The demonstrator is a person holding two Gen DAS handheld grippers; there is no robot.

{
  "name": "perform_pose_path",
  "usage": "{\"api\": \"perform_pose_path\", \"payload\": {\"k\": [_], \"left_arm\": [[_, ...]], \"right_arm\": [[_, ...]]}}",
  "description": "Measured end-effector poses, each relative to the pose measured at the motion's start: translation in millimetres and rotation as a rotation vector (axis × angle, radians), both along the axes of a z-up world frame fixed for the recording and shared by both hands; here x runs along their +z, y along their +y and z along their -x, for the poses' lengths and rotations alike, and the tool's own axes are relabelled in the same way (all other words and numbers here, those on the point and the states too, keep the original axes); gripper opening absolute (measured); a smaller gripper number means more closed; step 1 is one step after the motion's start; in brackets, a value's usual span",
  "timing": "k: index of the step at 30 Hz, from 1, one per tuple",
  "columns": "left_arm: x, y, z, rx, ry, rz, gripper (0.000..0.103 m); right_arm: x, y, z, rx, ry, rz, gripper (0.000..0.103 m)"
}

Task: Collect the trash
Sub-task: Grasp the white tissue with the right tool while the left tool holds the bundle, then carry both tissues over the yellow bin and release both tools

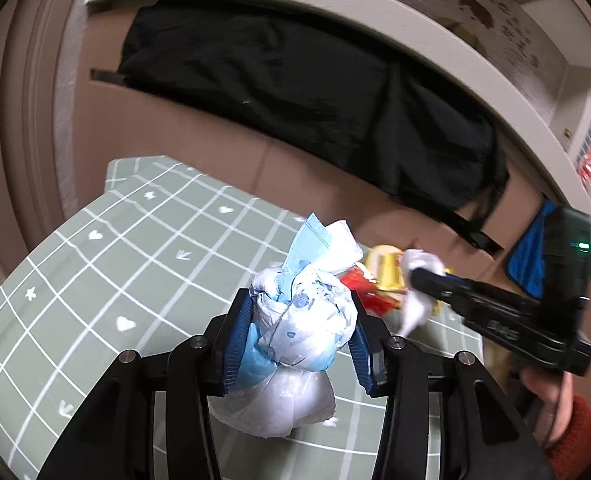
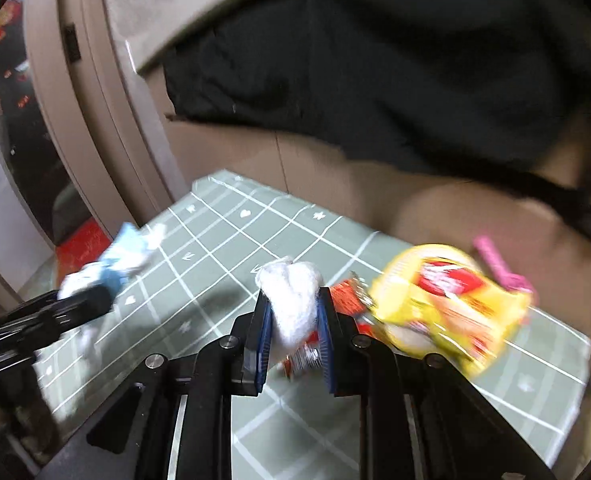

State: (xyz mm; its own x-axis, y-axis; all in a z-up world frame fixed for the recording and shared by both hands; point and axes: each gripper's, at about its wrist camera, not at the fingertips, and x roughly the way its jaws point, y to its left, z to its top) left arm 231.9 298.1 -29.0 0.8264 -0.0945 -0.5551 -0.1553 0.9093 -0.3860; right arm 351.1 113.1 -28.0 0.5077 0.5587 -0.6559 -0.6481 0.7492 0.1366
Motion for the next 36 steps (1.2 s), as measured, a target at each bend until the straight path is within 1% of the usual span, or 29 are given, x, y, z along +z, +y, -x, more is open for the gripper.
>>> {"api": "perform_pose_path", "payload": {"k": [2, 5, 8, 12, 15, 20, 25, 28, 32, 36], "left_arm": [[8.4, -17.8, 2.7, -0.02, -0.017, -0.019, 0.046], [24.1, -46.6, 8.1, -0.043, -0.051, -0.07, 0.046], [40.2, -74.7, 11.3, -0.063, -0.082, -0.116, 0.046], [61.3, -106.5, 12.9, -0.083, -0.12, -0.163, 0.046], [78.7, -131.2, 12.0, -0.106, -0.159, -0.195, 0.046], [109.2, -179.7, 9.7, -0.155, -0.25, -0.259, 0.046], [130.8, -222.7, 6.0, -0.218, -0.309, -0.27, 0.046], [136.8, -242.9, 5.4, -0.251, -0.331, -0.282, 0.046], [138.5, -272.3, 2.2, -0.309, -0.333, -0.295, 0.046], [134.4, -300.0, -4.5, -0.356, -0.326, -0.281, 0.046]], "right_arm": [[12.4, -19.3, 14.3, -0.011, -0.024, -0.013, 0.019], [31.1, -50.7, 37.6, -0.023, -0.062, -0.03, 0.019], [43.6, -71.3, 51.2, -0.036, -0.091, -0.047, 0.019], [57.1, -103.4, 64.0, -0.055, -0.13, -0.074, 0.019], [69.7, -126.9, 72.3, -0.078, -0.178, -0.089, 0.019], [88.8, -170.3, 83.9, -0.126, -0.244, -0.103, 0.019], [101.1, -212.1, 90.1, -0.194, -0.292, -0.112, 0.019], [108.1, -237.2, 95.0, -0.237, -0.317, -0.114, 0.019], [115.1, -264.5, 101.8, -0.283, -0.345, -0.114, 0.019], [120.4, -289.4, 106.7, -0.33, -0.363, -0.123, 0.019]]}}
